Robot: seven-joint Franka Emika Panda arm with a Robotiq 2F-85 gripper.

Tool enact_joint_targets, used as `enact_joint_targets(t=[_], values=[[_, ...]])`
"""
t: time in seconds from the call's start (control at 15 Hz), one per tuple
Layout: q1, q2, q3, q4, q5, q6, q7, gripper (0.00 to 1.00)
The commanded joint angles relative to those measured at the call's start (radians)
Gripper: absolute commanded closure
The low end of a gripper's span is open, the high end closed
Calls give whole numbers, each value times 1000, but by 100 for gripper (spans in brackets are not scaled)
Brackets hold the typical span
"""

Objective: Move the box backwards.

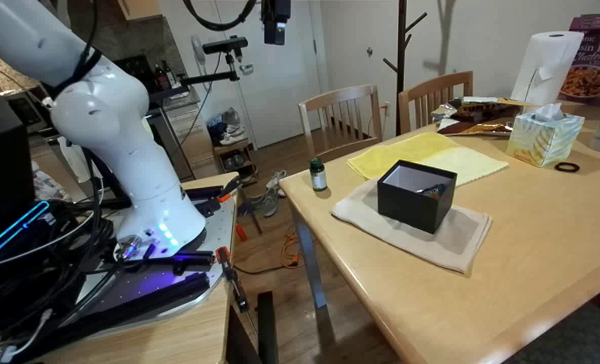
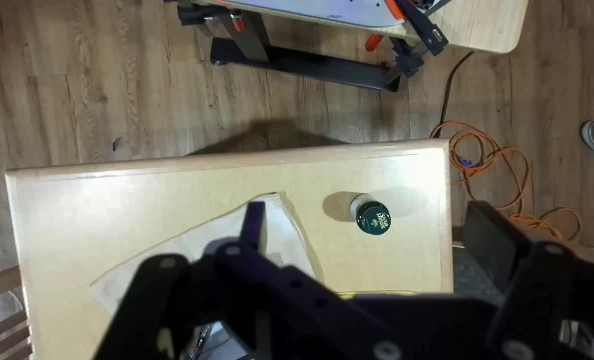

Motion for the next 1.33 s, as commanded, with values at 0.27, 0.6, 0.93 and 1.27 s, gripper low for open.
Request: enact_joint_targets(t=[0.27,0.6,0.93,1.27], values=[[-1,1,1,2,0,-2,0,0],[-16,0,7,-69,-35,342,28,0],[-40,67,-1,-131,-91,656,24,0],[-73,231,-21,-108,-146,769,25,0]])
